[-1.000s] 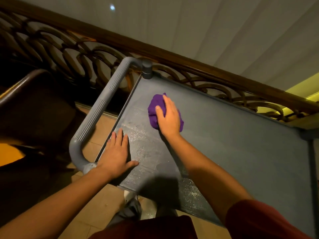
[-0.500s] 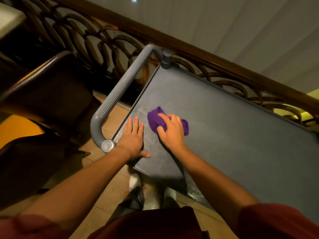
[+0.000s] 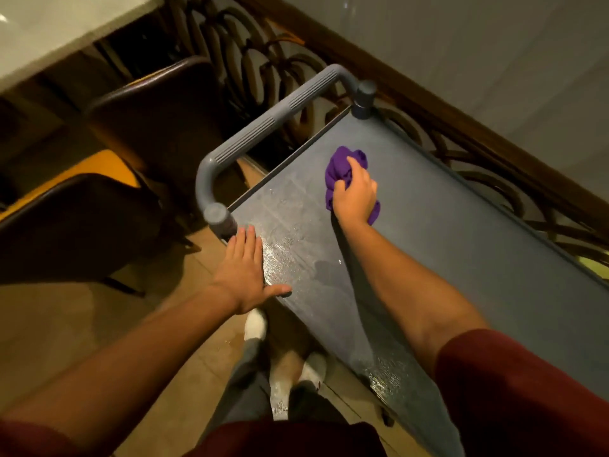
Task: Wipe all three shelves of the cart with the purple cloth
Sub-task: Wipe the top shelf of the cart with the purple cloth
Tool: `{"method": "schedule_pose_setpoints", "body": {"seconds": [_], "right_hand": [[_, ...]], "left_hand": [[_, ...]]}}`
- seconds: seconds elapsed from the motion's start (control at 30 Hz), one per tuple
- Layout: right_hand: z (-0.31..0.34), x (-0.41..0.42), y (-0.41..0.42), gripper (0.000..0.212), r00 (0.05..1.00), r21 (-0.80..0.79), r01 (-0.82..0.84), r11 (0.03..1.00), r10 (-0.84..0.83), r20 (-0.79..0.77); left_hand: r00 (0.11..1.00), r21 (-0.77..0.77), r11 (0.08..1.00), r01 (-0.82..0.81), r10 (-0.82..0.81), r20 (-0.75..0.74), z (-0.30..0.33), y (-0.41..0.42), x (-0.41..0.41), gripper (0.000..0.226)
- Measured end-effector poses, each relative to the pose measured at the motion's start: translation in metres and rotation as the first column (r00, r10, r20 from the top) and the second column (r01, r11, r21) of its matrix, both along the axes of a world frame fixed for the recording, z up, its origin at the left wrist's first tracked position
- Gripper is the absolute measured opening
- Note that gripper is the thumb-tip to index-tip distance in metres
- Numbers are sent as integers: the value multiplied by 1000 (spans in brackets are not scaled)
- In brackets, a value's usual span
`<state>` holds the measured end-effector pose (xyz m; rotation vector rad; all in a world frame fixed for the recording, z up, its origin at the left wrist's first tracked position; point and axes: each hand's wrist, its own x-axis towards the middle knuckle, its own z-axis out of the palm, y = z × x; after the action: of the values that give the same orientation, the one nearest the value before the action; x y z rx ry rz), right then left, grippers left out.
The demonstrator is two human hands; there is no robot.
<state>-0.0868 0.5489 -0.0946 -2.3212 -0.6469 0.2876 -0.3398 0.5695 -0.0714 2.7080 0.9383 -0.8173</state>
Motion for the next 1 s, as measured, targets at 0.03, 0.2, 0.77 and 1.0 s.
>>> {"method": "schedule_pose_setpoints", "body": {"seconds": [0.03,0.2,0.77,1.0], "right_hand": [[-2,-8,-4,46,997,3,-82,997,82,6],[-5,-56,-61,37,893,11,-451,893,451,-1],[15,-136,-83,77,978,-455,-197,868,208,-27],[7,-119,-95,37,859,-393,-401,827,489,153]], "left_hand": [[1000,8,1000,-11,11,10,-4,-2,-2,129],[1000,26,1000,5,-5,-11,-12,2,2,132],[998,-81,996,47,-50,-33,-14,2,6,154],[976,-49,998,29,-39,-217,-3,1,22,155]]}}
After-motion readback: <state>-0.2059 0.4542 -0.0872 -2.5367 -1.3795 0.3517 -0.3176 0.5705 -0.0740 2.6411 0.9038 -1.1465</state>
